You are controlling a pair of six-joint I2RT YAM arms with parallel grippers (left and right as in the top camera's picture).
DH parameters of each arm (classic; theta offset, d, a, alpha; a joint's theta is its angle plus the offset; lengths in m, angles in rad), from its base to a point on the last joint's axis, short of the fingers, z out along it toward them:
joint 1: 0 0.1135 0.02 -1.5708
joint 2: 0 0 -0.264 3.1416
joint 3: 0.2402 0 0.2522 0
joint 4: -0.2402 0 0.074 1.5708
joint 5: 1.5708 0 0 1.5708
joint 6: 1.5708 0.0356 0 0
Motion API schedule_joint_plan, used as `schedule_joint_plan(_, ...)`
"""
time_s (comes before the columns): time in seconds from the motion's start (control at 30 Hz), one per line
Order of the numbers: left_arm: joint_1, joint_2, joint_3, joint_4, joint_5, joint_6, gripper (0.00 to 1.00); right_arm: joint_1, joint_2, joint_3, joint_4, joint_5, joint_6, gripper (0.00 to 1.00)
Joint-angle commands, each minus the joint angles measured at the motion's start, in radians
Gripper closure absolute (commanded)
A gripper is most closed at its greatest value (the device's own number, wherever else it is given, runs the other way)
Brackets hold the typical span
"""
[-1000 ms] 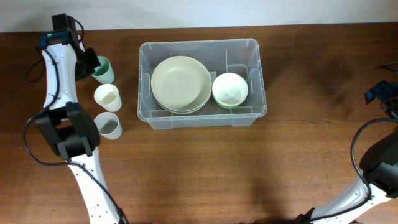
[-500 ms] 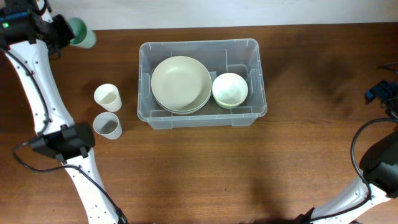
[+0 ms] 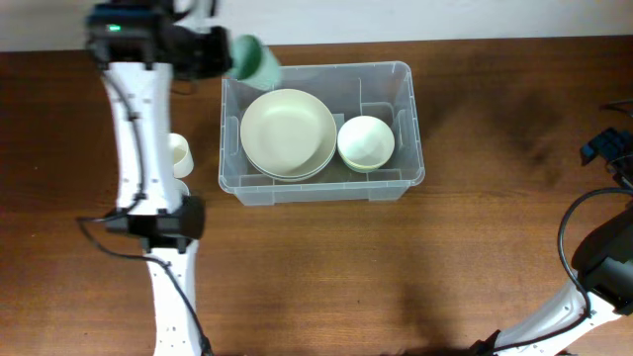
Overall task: Pack container
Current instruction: 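Carry the green cup over the container's front right, then lower the green cup into the container and open the left gripper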
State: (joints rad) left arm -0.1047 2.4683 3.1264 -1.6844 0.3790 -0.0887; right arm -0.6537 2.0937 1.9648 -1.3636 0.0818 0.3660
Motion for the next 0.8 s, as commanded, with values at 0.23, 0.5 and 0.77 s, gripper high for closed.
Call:
schedule_joint_plan(0.23, -0.209, -0.021, -0.079, -0.003, -0.09, 0.047, 0.99, -0.001, -0.006, -0.003, 0.0, 0.008, 0.008, 0.01)
schedule_joint_plan(0.5, -0.291, -0.021, -0.257, -0.003, -0.092, 0.06, 0.99, -0.001, -0.006, -0.003, 0.0, 0.009, 0.008, 0.01)
schedule_joint_plan(0.77, -0.302, -0.021, -0.344, -0.003, -0.091, 0.06, 1.0, -0.001, -0.006, -0.003, 0.0, 0.008, 0.008, 0.01)
